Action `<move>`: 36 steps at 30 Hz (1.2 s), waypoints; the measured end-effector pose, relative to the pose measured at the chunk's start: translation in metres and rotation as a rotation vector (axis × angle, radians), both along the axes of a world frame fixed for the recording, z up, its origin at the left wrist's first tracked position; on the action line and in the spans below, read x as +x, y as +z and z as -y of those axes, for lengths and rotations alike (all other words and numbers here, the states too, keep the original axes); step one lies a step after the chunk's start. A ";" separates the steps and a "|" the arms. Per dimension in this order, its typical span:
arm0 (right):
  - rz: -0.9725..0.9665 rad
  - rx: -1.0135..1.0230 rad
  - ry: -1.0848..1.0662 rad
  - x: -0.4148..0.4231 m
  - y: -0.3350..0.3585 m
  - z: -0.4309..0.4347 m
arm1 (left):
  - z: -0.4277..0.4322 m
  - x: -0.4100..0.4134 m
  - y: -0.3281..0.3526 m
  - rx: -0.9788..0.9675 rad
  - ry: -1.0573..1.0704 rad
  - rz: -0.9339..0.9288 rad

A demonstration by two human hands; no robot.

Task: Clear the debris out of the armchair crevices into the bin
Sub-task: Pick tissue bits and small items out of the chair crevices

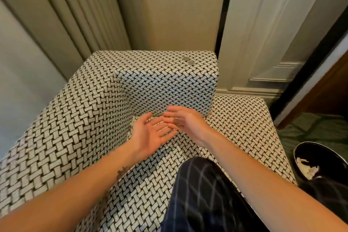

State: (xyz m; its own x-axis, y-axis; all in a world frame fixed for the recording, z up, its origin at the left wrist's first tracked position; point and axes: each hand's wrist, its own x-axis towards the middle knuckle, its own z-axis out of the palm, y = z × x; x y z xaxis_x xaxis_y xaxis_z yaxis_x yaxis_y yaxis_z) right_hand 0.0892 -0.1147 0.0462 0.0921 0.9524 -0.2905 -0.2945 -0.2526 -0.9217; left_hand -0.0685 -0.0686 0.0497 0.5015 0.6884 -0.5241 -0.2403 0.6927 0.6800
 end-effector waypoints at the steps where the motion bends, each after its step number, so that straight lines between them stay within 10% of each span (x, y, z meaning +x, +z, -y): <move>1: 0.019 -0.003 0.014 -0.006 -0.001 -0.007 | -0.006 -0.009 -0.003 -0.007 0.022 -0.020; 30: 1.013 -0.067 0.720 -0.072 -0.118 -0.219 | -0.047 -0.021 -0.064 -0.167 0.328 -0.323; 36: 1.466 0.032 0.832 -0.083 -0.118 -0.218 | -0.047 -0.021 -0.067 -0.147 0.235 -0.344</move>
